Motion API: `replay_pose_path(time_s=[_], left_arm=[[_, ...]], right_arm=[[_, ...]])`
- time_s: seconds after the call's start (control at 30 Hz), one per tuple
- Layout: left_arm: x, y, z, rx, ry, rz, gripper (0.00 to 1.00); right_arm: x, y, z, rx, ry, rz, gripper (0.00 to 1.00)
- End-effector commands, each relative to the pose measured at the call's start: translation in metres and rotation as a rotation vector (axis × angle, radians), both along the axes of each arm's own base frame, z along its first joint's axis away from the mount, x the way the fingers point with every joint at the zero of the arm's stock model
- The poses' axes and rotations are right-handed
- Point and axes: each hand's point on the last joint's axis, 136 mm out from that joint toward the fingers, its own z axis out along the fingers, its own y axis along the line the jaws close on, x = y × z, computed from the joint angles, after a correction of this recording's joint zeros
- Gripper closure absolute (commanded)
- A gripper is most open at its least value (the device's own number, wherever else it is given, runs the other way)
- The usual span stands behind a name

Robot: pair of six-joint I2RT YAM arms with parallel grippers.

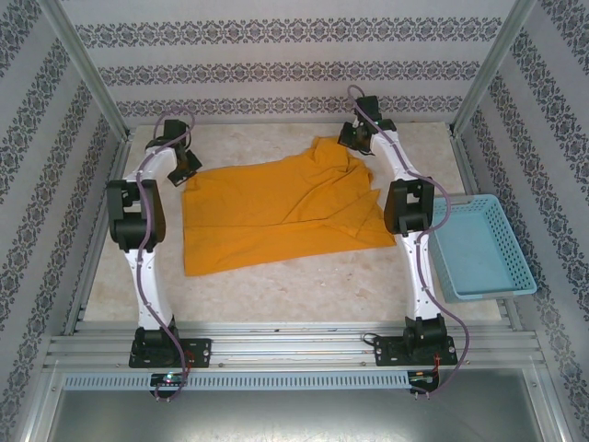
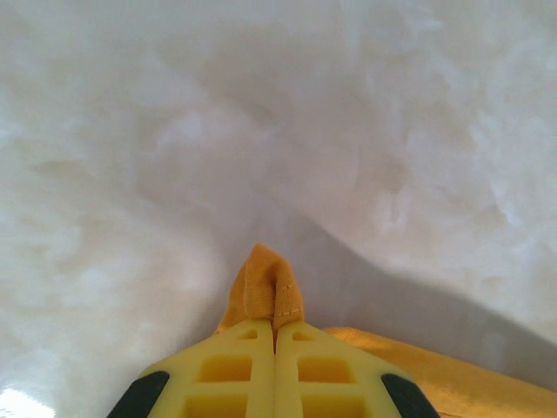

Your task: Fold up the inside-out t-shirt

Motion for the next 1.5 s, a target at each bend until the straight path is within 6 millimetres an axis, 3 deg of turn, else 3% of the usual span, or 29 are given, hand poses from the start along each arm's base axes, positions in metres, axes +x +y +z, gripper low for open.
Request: replay_pose_path(time_s=[0.0, 0.27, 0.6, 0.83, 1.03, 1.33, 1.47], left_arm=[[0.008, 0.02, 0.041, 0.006, -0.145, 0.041, 1.0], [0.007, 0.018, 0.064, -0.002, -0.184, -0.006, 1.0], [-0.005, 0.0, 0.086, -0.059, -0.213, -0.081, 1.0], [-0.027, -0.005, 0.099, -0.05, -0.225, -0.111, 1.0], [-0.055, -0.004, 0.093, -0.021, -0.214, -0.108, 1.0], [-0.099, -0.027, 0.085, -0.127, -0.332, -0.101, 1.0], [-0.133, -0.036, 0.062, -0.205, -0.337, -0.043, 1.0]], right_arm=[[-0.001, 0.008, 0.081, -0.079, -0.169, 0.054, 1.0], [-0.018, 0.014, 0.127, -0.158, -0.303, 0.073, 1.0], [-0.038, 0.021, 0.119, -0.185, -0.278, 0.1, 1.0], [-0.068, 0.022, 0.12, -0.191, -0.28, 0.114, 1.0], [-0.117, 0.008, 0.104, -0.192, -0.243, 0.065, 1.0], [-0.21, -0.007, 0.059, -0.106, -0.157, 0.017, 1.0], [-0.25, -0.016, 0.031, -0.062, -0.099, -0.033, 1.0]])
